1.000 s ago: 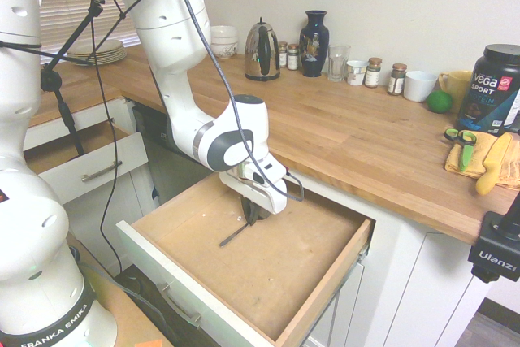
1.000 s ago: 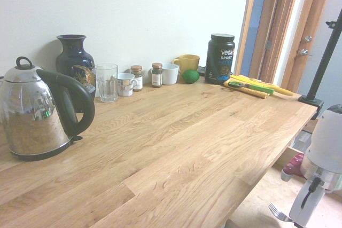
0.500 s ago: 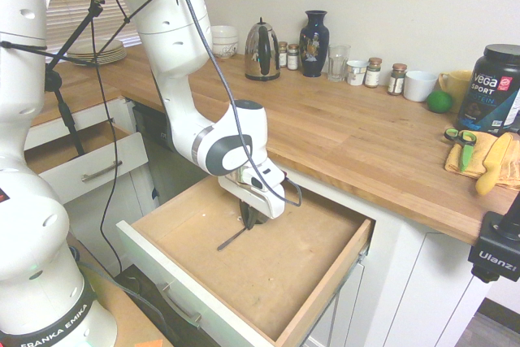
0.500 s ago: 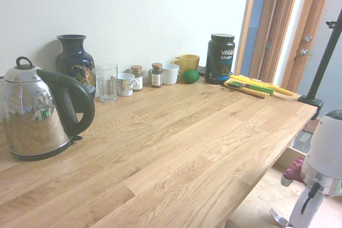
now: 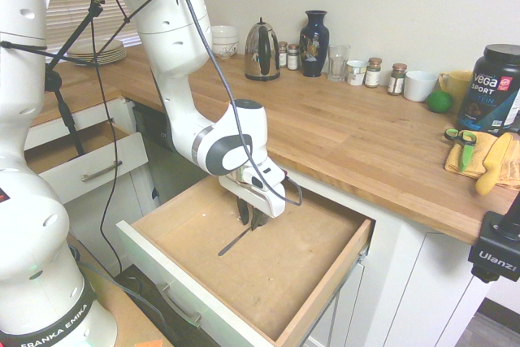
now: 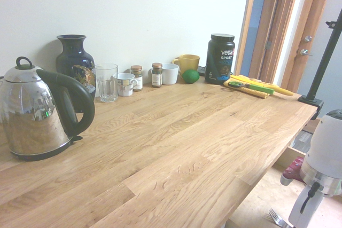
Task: Put fork in the drawer
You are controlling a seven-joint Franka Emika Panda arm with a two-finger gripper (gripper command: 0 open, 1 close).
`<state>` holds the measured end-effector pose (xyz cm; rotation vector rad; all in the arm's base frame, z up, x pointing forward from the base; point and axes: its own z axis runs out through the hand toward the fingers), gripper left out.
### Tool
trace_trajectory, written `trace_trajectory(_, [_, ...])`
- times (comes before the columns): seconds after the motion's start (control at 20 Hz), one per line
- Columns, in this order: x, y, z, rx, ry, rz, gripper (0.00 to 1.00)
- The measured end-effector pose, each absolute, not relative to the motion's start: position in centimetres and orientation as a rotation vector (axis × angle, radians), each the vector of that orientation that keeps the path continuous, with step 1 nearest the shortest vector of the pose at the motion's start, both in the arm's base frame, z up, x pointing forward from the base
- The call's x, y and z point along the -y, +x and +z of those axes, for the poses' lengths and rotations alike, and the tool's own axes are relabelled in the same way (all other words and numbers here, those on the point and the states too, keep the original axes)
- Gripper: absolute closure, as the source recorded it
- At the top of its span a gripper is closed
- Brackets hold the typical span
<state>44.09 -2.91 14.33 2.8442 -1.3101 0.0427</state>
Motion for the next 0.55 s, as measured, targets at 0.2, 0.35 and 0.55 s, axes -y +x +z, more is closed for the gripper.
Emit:
trace_trajectory(0.2, [2.5, 43.9, 16.6, 1.303, 2.868, 0.092, 0.00])
trace_trajectory(0.35, [1.9, 43.0, 19.1, 1.297, 2.890, 0.116, 0.00])
trace_trajectory(0.55, [1.6, 41.6, 22.6, 1.298, 2.908, 0.120, 0.00])
